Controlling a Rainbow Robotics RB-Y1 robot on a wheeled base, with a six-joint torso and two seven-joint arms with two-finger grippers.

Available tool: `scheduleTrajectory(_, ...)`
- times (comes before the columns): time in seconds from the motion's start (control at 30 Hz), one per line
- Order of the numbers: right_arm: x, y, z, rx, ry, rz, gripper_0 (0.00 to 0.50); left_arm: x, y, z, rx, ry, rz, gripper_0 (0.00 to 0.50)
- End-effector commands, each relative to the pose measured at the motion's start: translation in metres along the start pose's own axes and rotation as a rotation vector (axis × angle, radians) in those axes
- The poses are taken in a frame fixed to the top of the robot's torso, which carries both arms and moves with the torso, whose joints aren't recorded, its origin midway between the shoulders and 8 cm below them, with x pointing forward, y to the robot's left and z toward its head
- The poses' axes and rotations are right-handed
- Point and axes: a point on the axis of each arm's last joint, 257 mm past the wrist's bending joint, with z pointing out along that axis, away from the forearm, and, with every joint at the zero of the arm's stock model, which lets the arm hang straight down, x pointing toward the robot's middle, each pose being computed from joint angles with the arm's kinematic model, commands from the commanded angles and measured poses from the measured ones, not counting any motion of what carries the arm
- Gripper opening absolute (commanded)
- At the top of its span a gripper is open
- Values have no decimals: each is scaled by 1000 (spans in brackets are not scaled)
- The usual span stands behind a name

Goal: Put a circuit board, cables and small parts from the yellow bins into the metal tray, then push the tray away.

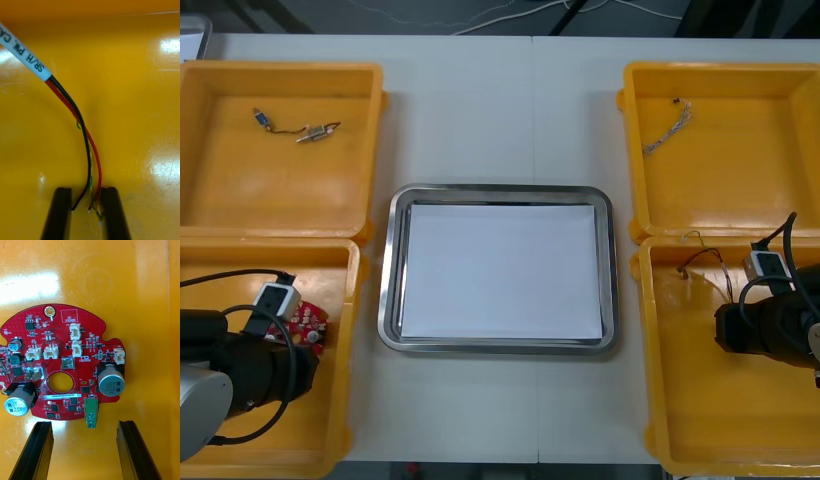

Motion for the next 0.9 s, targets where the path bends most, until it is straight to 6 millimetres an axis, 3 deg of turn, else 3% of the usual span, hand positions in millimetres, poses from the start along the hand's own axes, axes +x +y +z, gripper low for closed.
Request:
scheduleTrajectory(0.03,17,6,8,-9,24,-33,0,-5,-15,-4,20,-28,34,500)
scheduleTrajectory(0.4,-10,6,-4,-2,3,-42,0,-17,-16,9,28,-44,37,500)
scheduleTrajectory(0.6,-18,4,-20,12,7,-55,0,-19,-21,12,34,-46,42,500)
scheduleTrajectory(0.7,-18,1,-30,22,17,-64,0,-20,-20,13,30,-45,45,468)
scheduleTrajectory(0.8,-15,-2,-43,34,39,-70,0,-20,-21,14,28,-47,47,356)
scheduleTrajectory(0.83,-13,-4,-50,37,52,-72,0,-20,-22,15,29,-48,48,240)
scheduleTrajectory(0.87,-11,-3,-55,33,60,-73,0,-20,-22,15,30,-46,47,167)
scheduleTrajectory(0.9,-10,-3,-57,31,64,-73,0,-20,-22,15,30,-46,47,132)
